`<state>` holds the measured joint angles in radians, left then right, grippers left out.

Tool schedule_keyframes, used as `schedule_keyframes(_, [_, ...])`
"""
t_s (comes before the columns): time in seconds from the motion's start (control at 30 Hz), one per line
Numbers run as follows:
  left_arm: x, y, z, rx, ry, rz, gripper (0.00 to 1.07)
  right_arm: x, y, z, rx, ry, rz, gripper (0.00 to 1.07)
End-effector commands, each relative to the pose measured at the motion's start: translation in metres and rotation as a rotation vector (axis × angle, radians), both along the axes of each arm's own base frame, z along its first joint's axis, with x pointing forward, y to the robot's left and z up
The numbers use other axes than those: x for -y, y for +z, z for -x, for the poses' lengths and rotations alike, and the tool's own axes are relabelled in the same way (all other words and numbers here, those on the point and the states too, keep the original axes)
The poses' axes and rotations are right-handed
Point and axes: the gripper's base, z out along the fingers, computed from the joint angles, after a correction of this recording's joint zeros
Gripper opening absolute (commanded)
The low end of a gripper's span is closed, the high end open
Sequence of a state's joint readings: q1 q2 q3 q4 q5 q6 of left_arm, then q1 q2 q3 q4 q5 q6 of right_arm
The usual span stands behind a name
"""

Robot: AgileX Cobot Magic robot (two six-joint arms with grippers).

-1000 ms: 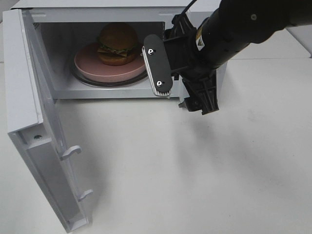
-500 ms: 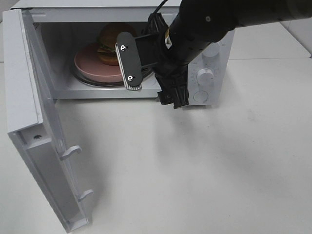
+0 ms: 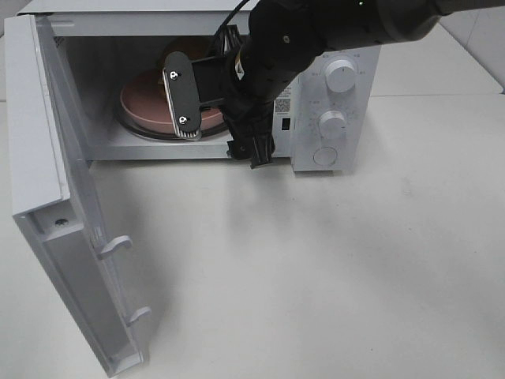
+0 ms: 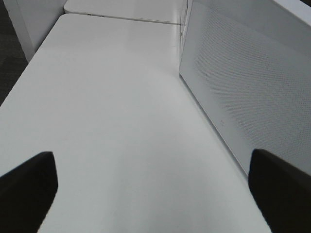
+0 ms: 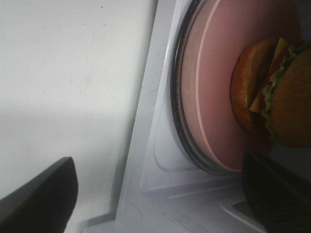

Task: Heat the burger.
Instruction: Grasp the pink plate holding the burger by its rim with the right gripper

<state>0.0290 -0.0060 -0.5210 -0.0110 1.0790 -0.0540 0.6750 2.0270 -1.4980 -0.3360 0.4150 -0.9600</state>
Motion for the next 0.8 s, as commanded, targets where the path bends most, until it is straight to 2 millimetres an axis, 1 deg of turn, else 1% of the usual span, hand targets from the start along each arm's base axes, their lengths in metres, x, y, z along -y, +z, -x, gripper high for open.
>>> schedule_keyframes(0.03, [0.000, 0.000, 0.002, 0.023, 0.002, 0.001, 1.00, -0.008, -0.008, -0.009, -0.002, -0.009, -0.007, 0.89])
schedule_keyframes(0.33, [0.000, 0.000, 0.002, 0.023, 0.002, 0.001, 1.00, -0.020, -0.021, -0.023, -0.002, -0.022, -0.018, 0.87])
schedule_keyframes(0.37, [0.000, 0.000, 0.002, 0.023, 0.002, 0.001, 1.00, -0.024, -0.026, -0.027, -0.003, -0.023, -0.018, 0.87])
schedule_keyframes(0.53, [0.000, 0.000, 0.002, 0.023, 0.002, 0.001, 1.00, -0.028, -0.033, -0.035, -0.004, -0.028, -0.011, 0.87])
schedule_keyframes(0.57, [0.000, 0.000, 0.002, 0.023, 0.002, 0.001, 1.00, -0.030, -0.038, -0.039, -0.010, -0.033, -0.005, 0.86])
schedule_keyframes(0.8, [0.000, 0.000, 0.002, 0.023, 0.002, 0.001, 1.00, -0.038, -0.045, -0.050, 0.000, -0.036, -0.011, 0.85])
